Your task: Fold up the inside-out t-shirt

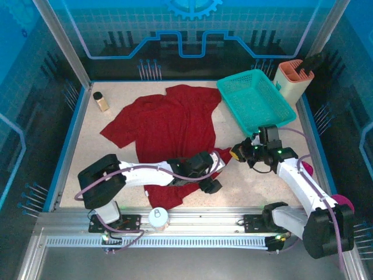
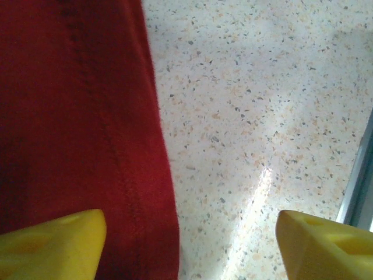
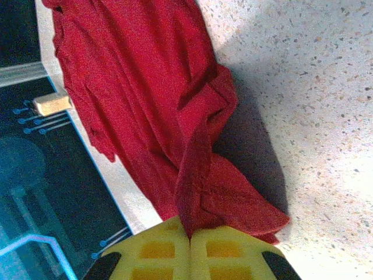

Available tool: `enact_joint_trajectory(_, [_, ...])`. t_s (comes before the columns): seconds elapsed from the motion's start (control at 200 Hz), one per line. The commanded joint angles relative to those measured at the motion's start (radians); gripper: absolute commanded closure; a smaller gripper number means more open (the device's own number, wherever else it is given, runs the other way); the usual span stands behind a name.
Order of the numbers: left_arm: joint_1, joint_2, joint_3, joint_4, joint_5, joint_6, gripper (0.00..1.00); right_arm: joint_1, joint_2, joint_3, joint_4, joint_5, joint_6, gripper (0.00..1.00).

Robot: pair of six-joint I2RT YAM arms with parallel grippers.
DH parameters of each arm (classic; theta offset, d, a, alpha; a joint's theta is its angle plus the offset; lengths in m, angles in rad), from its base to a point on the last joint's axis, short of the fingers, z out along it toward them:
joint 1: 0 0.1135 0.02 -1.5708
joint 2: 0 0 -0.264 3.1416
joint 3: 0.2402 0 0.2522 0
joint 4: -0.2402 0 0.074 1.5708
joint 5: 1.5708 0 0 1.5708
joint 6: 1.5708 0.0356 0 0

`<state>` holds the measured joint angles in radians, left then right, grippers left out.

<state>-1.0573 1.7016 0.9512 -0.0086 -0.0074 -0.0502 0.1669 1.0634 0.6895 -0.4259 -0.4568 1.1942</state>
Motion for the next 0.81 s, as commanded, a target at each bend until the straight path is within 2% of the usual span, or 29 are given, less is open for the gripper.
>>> enact_joint_trajectory(0.0, [-0.009, 0.031, 0.042, 0.059, -0.029, -0.004, 0.47, -0.02, -0.028, 0.034, 0.031, -0.031, 0.069, 1.0])
enact_joint_trajectory(0.03, [-0.009, 0.034, 0.048, 0.064, -0.034, -0.009, 0.57, -0.021, -0.031, 0.039, 0.034, -0.03, 0.07, 1.0])
enact_joint_trajectory(0.095, [-0.009, 0.039, 0.055, 0.079, -0.039, -0.011, 0.68, -0.022, -0.033, 0.055, 0.022, -0.025, 0.063, 1.0])
enact_joint_trajectory(0.27, [-0.007, 0.03, 0.027, 0.131, -0.047, -0.004, 0.85, -0.039, -0.032, 0.064, 0.01, -0.029, 0.059, 1.0])
enact_joint_trajectory(0.325, [-0.007, 0.03, 0.015, 0.14, -0.041, -0.005, 0.86, -0.047, -0.035, 0.063, 0.014, -0.032, 0.061, 1.0])
enact_joint_trajectory(0.375, [-0.007, 0.026, -0.003, 0.159, -0.028, -0.007, 0.86, -0.051, -0.038, 0.064, 0.012, -0.034, 0.063, 1.0])
enact_joint_trajectory(0.415, [-0.007, 0.023, -0.017, 0.179, -0.015, -0.011, 0.8, -0.052, -0.041, 0.067, 0.011, -0.034, 0.066, 1.0])
enact_joint_trajectory(0.455, [-0.007, 0.021, -0.027, 0.196, -0.021, -0.021, 0.62, -0.051, -0.043, 0.068, 0.01, -0.035, 0.068, 1.0])
enact_joint_trajectory(0.475, [-0.007, 0.021, -0.029, 0.202, -0.028, -0.031, 0.46, -0.051, -0.043, 0.071, 0.009, -0.035, 0.069, 1.0])
enact_joint_trajectory(0.49, [-0.007, 0.021, -0.031, 0.207, -0.031, -0.037, 0.38, -0.052, -0.044, 0.071, 0.008, -0.034, 0.068, 1.0])
enact_joint_trajectory(0.53, [-0.007, 0.022, -0.035, 0.218, -0.034, -0.045, 0.3, -0.052, -0.048, 0.075, 0.005, -0.033, 0.069, 1.0])
enact_joint_trajectory(0.605, [-0.007, 0.036, -0.027, 0.224, -0.042, -0.06, 0.29, -0.051, -0.051, 0.084, -0.003, -0.029, 0.069, 1.0])
enact_joint_trajectory(0.67, [-0.007, 0.063, -0.004, 0.199, -0.061, -0.07, 0.32, -0.051, -0.053, 0.093, -0.008, -0.028, 0.068, 1.0])
enact_joint_trajectory(0.801, [-0.007, 0.106, 0.031, 0.183, -0.099, -0.1, 0.54, -0.051, -0.059, 0.105, -0.017, -0.025, 0.068, 1.0])
